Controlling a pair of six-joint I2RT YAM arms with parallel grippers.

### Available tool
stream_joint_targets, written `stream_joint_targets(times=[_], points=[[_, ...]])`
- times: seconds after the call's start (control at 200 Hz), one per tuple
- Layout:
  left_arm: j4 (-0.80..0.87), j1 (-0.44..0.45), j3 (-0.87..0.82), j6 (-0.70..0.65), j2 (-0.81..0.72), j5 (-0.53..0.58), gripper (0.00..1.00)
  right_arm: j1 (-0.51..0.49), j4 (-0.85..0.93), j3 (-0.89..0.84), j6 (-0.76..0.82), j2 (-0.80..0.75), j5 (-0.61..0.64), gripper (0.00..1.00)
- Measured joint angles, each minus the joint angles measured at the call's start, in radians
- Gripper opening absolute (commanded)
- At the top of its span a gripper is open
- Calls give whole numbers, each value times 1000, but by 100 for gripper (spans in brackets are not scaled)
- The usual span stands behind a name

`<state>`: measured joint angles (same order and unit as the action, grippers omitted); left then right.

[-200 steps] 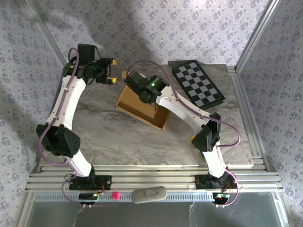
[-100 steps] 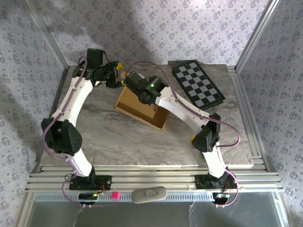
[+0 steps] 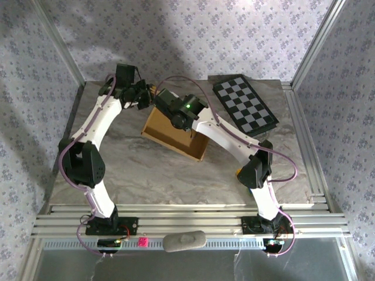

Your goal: Fold the paper box

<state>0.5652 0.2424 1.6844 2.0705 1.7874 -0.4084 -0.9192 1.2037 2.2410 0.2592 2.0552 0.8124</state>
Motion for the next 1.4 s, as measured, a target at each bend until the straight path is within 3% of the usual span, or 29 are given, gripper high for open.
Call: stream_joint_targets(times=[0.105,0.135,0.195,0.335,0.42,0.515,0.735,0.85,0.964,1.049,1.134,1.399], points=[[-46,0,-44,19,-6,-8,0,0,2,0,-1,1,0,0],[-62,0,-59,13,-12,-10,0,0,0,0,-3,2,0,0],[-99,2,-90,12,-23,-11,0,1,7,0,-8,2,3,11],[-184,-1,-142,15,-28,-11,0,0,16,24,-40,2,-16,47],[-234,-13,-166,16,-28,-16,0,3,18,40,-82,-7,-49,61],[-298,-31,-194,18,-28,-26,0,20,18,33,-134,-45,-115,68],[-393,-73,-274,18,-28,-56,0,164,-21,-76,-322,-284,-349,73],[-426,-87,-297,18,-28,-69,0,337,-98,-241,-465,-463,-517,70],[-460,-97,-306,18,-28,-82,0,580,-198,-444,-684,-577,-745,70],[-483,-99,-306,18,-28,-94,0,736,-266,-570,-848,-566,-930,69],[-502,-101,-306,18,-28,-103,0,811,-319,-666,-977,-499,-1089,69],[-525,-103,-306,18,-26,-126,0,808,-443,-745,-1179,-320,-1373,72]])
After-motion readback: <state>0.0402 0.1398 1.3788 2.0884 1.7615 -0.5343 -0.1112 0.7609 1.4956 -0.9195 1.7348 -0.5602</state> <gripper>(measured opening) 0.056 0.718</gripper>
